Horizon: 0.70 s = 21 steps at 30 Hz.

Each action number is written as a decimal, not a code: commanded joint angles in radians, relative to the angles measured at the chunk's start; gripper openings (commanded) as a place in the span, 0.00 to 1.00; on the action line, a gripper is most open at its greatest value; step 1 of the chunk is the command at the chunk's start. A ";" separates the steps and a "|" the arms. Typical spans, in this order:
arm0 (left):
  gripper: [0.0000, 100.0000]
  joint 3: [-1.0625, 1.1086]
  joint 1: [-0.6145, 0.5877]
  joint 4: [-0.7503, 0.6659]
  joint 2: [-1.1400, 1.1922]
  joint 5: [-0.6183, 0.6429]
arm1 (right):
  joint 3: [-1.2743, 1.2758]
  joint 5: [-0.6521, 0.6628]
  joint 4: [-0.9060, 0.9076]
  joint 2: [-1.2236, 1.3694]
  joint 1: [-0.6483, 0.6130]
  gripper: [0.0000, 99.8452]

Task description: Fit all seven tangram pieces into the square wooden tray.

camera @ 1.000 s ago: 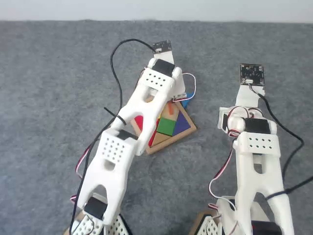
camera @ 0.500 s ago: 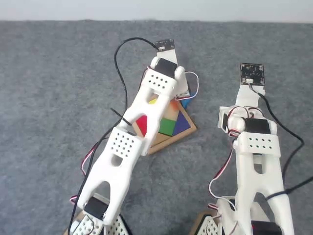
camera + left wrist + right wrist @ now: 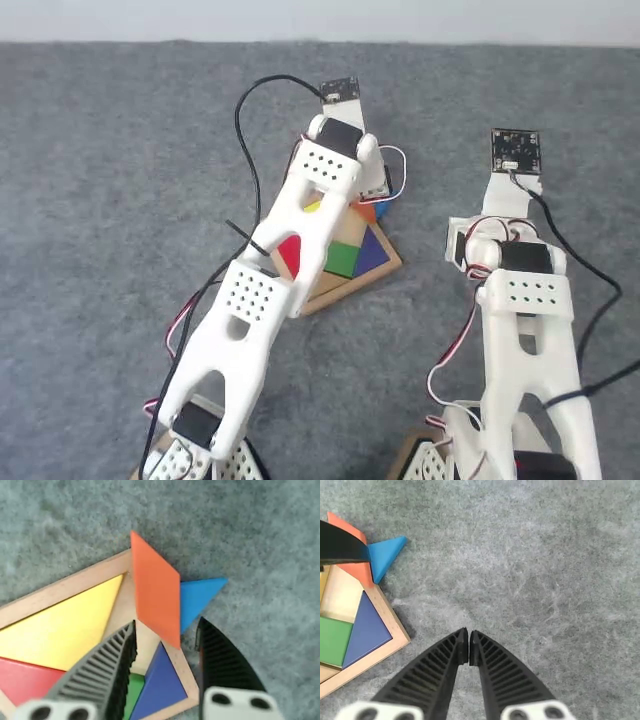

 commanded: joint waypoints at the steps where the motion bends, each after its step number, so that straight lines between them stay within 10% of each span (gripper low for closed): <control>1: 0.19 -0.033 -0.069 0.038 -0.152 -0.040 | -0.023 -0.003 -0.045 -0.042 0.008 0.02; 13: 0.03 0.627 -0.259 -0.006 -0.833 -0.107 | -0.101 0.123 -0.099 0.117 -0.133 0.02; 21: 0.03 1.543 -0.423 -0.485 -1.361 -0.230 | -0.463 0.279 0.002 0.476 -0.220 0.02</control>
